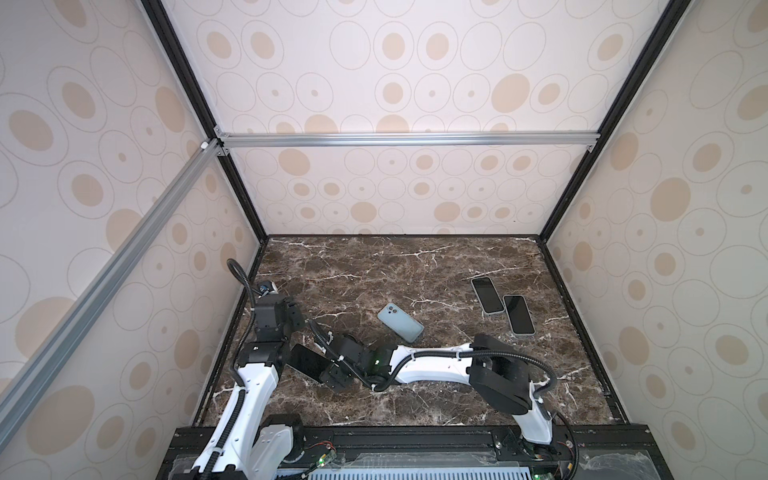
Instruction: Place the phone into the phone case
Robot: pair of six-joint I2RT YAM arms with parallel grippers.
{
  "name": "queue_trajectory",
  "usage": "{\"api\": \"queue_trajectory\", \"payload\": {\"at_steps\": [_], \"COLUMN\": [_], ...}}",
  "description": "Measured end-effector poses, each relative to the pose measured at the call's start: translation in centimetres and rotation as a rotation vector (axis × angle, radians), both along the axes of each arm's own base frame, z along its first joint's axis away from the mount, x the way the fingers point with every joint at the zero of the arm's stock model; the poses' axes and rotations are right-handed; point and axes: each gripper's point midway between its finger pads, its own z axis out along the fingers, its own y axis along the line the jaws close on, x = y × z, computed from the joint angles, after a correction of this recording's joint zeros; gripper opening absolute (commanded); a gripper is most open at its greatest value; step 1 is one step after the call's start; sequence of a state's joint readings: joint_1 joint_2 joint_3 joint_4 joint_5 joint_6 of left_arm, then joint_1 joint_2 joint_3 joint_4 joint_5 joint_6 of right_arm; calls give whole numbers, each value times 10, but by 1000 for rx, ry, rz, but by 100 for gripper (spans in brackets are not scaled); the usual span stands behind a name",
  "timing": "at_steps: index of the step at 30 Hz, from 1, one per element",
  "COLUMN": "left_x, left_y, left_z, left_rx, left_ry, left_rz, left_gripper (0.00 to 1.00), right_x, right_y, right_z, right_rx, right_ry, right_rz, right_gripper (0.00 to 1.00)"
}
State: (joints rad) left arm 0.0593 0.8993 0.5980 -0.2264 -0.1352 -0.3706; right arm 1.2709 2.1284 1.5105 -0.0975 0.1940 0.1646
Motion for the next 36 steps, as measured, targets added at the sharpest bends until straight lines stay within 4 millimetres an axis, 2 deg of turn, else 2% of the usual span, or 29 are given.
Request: {"api": "queue_trajectory", "payload": {"at_steps": [5,13,19,22,36], "left_x": [-1,3,4,5,6], "left_y": [9,9,7,5,2], "left_z": [6,10,15,16,15], "left_rx": [-1,-16,-25,-32,-47], "left_ry": [-28,-55,-80,-87,-97], "left_rz": [33,25,14,5,-15], "left_gripper": [61,62,62,62,62], "right_x": [0,0,0,-1,-4], "right_y": [14,34,40,40,35], "right_z": [-13,-25,-42,-42,-43], "right_rx": [-11,-15,-48,-54,-79], "right_ry": [8,20,44,49,72], "right_rz": [31,59,65,64,61], "right_gripper": [99,99,99,100,71]}}
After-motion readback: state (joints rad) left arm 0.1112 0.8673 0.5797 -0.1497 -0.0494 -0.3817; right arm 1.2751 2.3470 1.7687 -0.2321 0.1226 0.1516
